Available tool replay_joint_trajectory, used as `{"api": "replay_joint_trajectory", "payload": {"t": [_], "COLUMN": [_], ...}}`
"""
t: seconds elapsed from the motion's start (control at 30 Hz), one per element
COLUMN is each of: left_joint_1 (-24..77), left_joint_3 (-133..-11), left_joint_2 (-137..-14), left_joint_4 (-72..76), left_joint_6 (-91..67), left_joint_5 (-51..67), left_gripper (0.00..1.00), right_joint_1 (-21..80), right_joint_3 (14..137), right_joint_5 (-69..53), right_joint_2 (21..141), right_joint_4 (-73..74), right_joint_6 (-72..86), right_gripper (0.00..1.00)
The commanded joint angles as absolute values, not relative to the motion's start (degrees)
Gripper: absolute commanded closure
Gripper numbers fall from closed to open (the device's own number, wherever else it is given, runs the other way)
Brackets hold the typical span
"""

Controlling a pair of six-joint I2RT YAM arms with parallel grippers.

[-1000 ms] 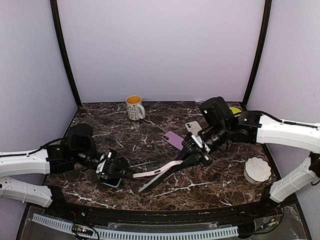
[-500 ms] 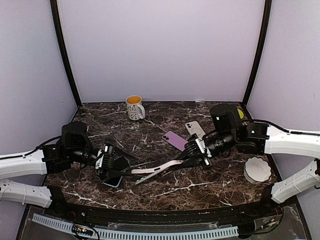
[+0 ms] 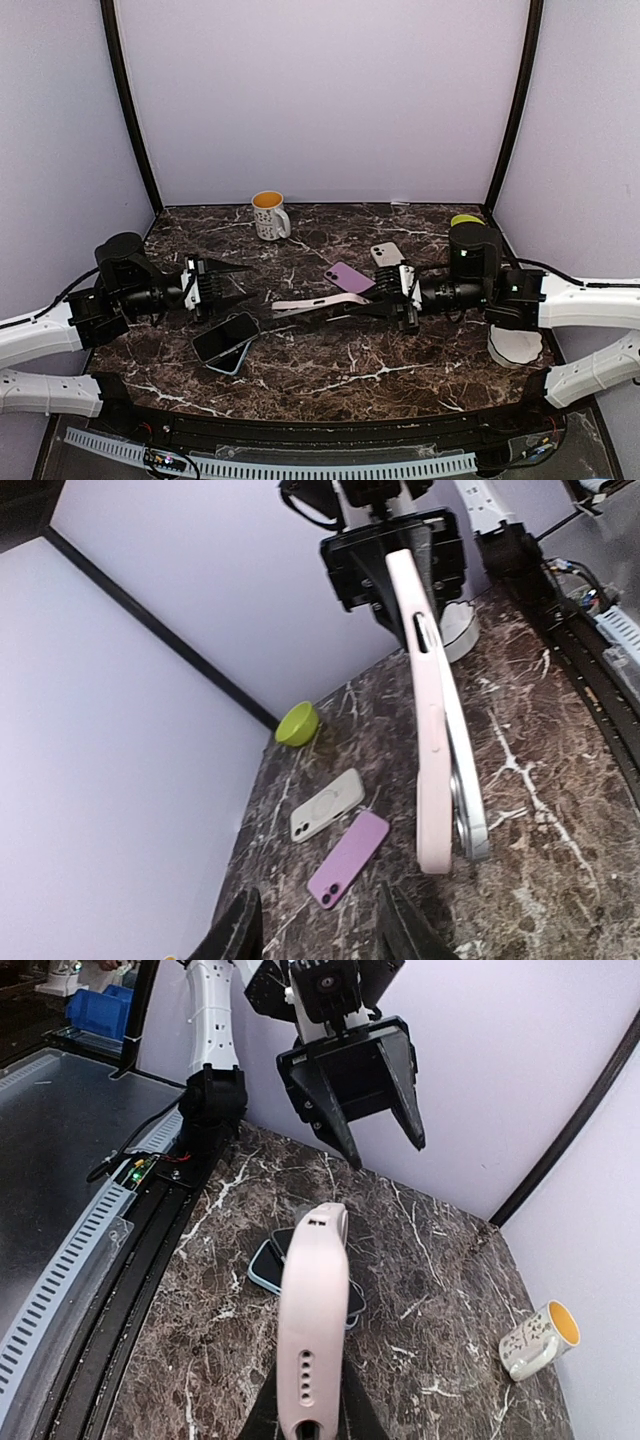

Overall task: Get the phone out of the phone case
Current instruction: Pass from the right arm to the left

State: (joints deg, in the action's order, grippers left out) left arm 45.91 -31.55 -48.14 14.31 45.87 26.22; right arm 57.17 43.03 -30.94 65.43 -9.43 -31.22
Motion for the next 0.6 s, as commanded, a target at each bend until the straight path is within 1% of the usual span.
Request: {"api": "replay_joint_trajectory", "payload": {"t": [0.0,0.13,0.3,0.43,0.57], "left_joint_1": [44.37,43.4,42.94,42.47,42.06], "left_joint_3": [-31.3,-31.27,-31.5,-31.91,-32.83], "left_joint_2": [-46.67,-46.18,-46.4,-46.98,-48.01], "left_joint_4": [18.59,18.66,17.38,16.66,14.91], "left_joint_6": [45.31,44.52,43.44,41.84,40.04], "left_joint_5": [17.69,18.62,24.16,28.11,33.54], "left_gripper": [0.59,0.6,0.61,0.63,0.64], "right_joint_1": [56.32,56.16,56.07,56.07,56.11], "right_joint_3": [40.8,38.74,36.7,35.12,33.93], "right_joint_5": [-24.48,-17.53,-9.78,-10.71,-16.88], "right_joint_2": [63.01,63.0,62.91,61.98,60.87], "right_joint_4": [-22.06,-27.61,-33.56,-37.12,-38.71], "right_joint_6": [-25.96,-22.69,-20.01,-18.82,-19.68], "right_gripper": [1.0,1.0,1.0,1.0,1.0]}}
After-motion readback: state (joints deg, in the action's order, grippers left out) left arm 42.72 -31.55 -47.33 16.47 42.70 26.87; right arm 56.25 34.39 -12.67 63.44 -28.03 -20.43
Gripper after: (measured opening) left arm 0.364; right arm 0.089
